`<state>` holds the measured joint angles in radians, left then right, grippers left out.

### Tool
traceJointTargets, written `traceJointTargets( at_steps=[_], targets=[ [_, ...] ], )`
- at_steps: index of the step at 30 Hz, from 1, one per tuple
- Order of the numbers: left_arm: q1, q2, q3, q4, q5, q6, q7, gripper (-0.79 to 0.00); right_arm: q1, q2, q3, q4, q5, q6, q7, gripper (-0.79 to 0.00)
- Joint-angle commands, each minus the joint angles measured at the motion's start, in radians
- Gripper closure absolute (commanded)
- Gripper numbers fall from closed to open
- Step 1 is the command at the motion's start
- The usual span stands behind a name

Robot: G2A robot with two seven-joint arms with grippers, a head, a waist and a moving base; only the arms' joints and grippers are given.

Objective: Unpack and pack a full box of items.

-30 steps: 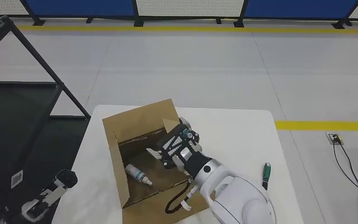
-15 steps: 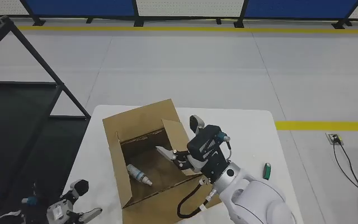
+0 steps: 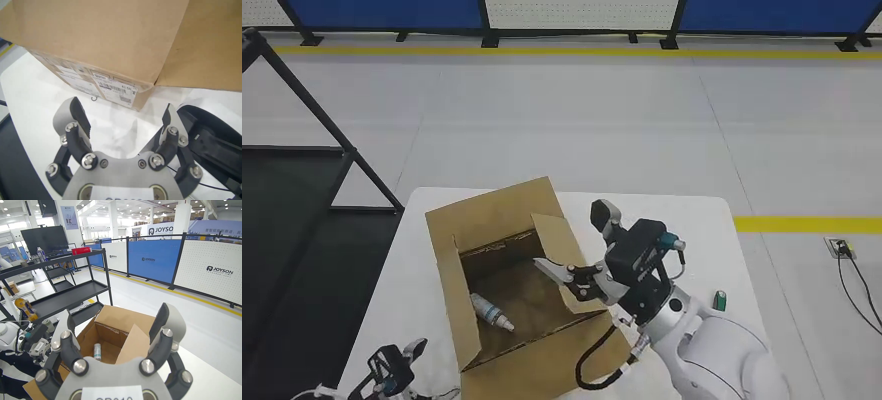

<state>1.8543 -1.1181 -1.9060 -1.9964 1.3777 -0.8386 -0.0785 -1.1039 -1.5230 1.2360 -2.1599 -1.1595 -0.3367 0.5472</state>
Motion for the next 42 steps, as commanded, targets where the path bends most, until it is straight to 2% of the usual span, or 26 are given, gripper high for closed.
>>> traceJointTargets(
  at_steps=[1, 5, 8, 16, 25, 37, 42],
  targets=[
    [-0.005, -0.001, 0.032, 0.010, 0.075, 0.039, 0.044, -0.785, 0.000, 0.002, 0.000, -0.001, 0.001, -0.001, -0.001, -0.785],
    [-0.027, -0.002, 0.086, 0.041, 0.124, 0.092, 0.113, -0.785, -0.005, 0.008, 0.003, -0.005, 0.010, -0.012, -0.003, -0.785],
    [-0.043, -0.002, 0.103, 0.058, 0.141, 0.124, 0.125, -0.785, -0.010, 0.012, 0.006, -0.007, 0.016, -0.021, 0.000, -0.785],
    [-0.057, 0.000, 0.095, 0.075, 0.119, 0.184, 0.138, -0.785, -0.014, 0.022, 0.015, -0.009, 0.028, -0.025, 0.001, -0.785],
    [-0.067, -0.001, 0.077, 0.071, 0.064, 0.253, 0.092, -0.785, -0.009, 0.036, 0.023, -0.025, 0.024, -0.037, 0.073, -0.785],
    [-0.109, -0.006, 0.061, 0.067, -0.042, 0.388, -0.014, -0.785, -0.068, 0.059, 0.075, -0.082, 0.047, -0.039, 0.146, -0.785],
    [-0.062, 0.000, 0.003, 0.058, -0.085, 0.309, -0.025, -0.785, -0.062, 0.065, 0.060, -0.068, 0.028, -0.029, 0.162, -0.785]
  ],
)
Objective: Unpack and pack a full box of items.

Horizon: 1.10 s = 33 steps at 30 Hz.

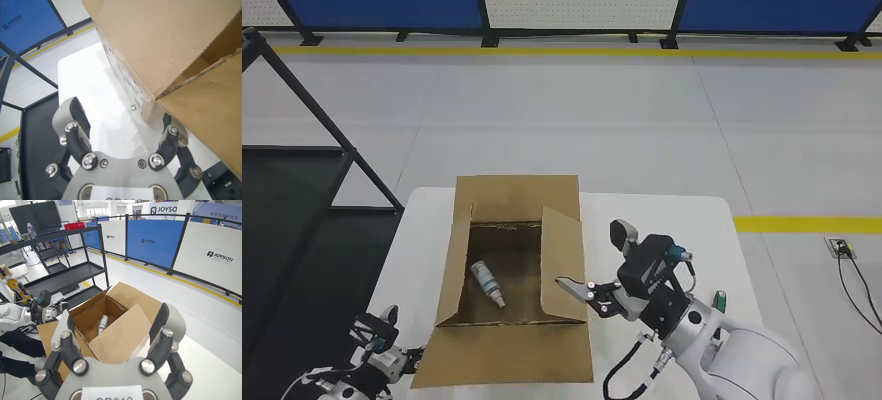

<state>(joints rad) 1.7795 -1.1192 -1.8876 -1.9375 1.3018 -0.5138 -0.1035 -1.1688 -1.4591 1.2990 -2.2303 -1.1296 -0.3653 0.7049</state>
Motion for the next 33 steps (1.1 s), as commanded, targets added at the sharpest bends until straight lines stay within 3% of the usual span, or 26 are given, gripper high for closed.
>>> traceJointTargets(
  at_steps=[1, 8, 14, 18, 26, 33],
  targets=[
    [0.029, 0.003, -0.038, -0.003, -0.016, -0.034, 0.003, -0.785, 0.006, 0.002, -0.006, 0.004, -0.003, 0.003, 0.006, -0.785],
    [0.162, 0.010, -0.222, -0.035, -0.109, -0.190, 0.073, -0.785, 0.041, 0.009, -0.018, 0.029, 0.011, 0.005, 0.021, -0.785],
    [0.229, -0.001, -0.305, -0.103, -0.268, -0.194, 0.163, -0.785, 0.060, 0.015, -0.021, 0.041, 0.025, 0.001, 0.032, -0.785],
    [0.225, -0.005, -0.278, -0.175, -0.260, -0.138, 0.133, -0.785, 0.053, 0.020, -0.015, 0.036, 0.032, -0.002, 0.033, -0.785],
    [0.117, -0.005, -0.078, -0.274, -0.121, -0.006, 0.023, -0.785, -0.014, 0.035, 0.013, -0.002, 0.022, 0.001, 0.019, -0.785],
    [0.115, -0.004, -0.077, -0.273, -0.118, -0.001, 0.018, -0.785, -0.023, 0.044, -0.046, 0.024, -0.050, -0.013, 0.063, -0.785]
  ],
)
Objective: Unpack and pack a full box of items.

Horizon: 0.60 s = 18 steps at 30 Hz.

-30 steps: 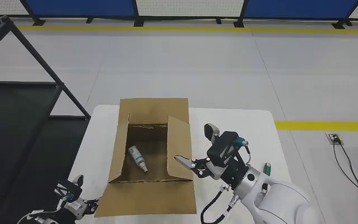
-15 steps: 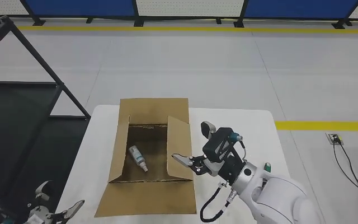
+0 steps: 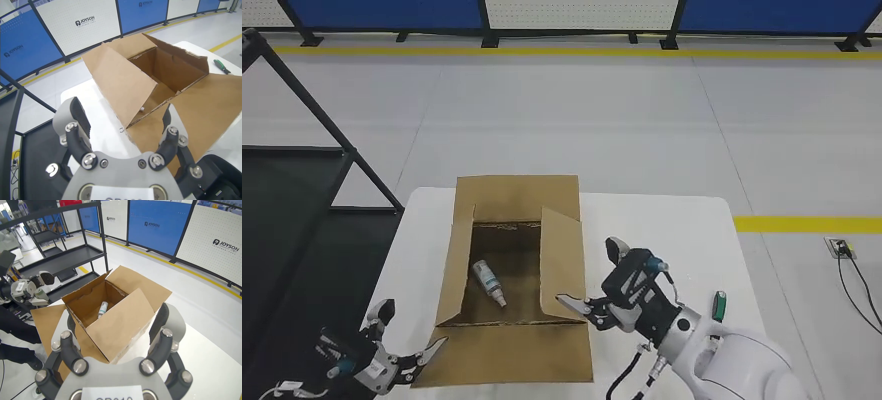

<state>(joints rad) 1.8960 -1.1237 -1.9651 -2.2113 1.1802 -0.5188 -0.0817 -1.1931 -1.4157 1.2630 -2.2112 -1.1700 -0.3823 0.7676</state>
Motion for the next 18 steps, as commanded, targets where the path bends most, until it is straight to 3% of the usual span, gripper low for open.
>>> traceJointTargets(
  at_steps=[1, 8, 18],
  targets=[
    [-0.007, 0.000, 0.005, 0.000, 0.017, 0.012, -0.012, -0.785, 0.006, 0.001, -0.023, 0.014, -0.022, 0.006, 0.002, -0.785],
    [-0.065, -0.001, 0.079, 0.005, 0.124, 0.111, -0.052, -0.785, 0.025, 0.000, -0.128, 0.081, -0.165, 0.048, -0.003, -0.785],
    [-0.154, -0.002, 0.182, 0.046, 0.196, 0.155, -0.104, -0.785, -0.033, 0.000, -0.255, 0.102, -0.425, 0.151, -0.035, -0.785]
  ],
)
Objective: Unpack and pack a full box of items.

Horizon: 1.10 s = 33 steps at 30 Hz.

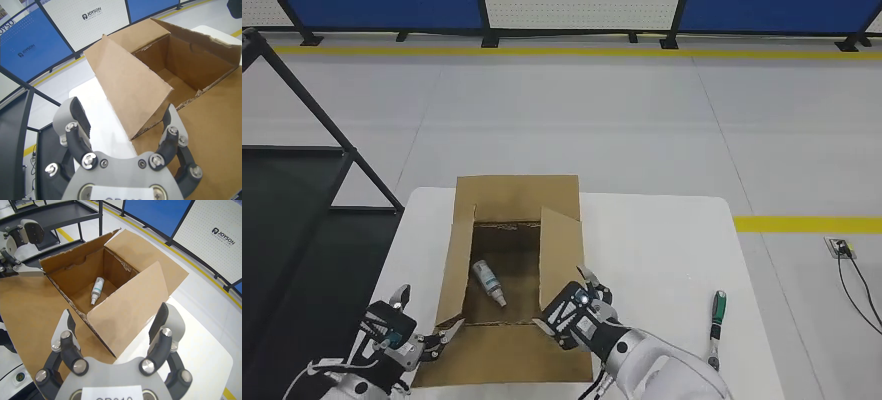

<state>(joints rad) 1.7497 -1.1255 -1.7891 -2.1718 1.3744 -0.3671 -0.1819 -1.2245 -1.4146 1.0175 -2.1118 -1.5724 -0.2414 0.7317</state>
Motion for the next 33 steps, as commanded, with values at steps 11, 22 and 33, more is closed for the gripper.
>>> traceJointTargets(
  at_steps=[11, 22, 33],
  targets=[
    [-0.046, -0.005, 0.025, 0.046, -0.055, 0.055, -0.004, -0.785, 0.003, -0.018, -0.102, 0.049, -0.234, 0.185, 0.017, -0.785],
    [0.030, -0.013, -0.071, 0.031, -0.238, 0.074, 0.093, -0.785, -0.027, -0.029, -0.093, 0.024, -0.290, 0.283, -0.015, -0.785],
    [0.104, -0.020, -0.196, 0.044, -0.333, 0.085, 0.130, -0.785, -0.082, -0.036, -0.049, -0.030, -0.312, 0.392, -0.057, -0.785]
  ],
)
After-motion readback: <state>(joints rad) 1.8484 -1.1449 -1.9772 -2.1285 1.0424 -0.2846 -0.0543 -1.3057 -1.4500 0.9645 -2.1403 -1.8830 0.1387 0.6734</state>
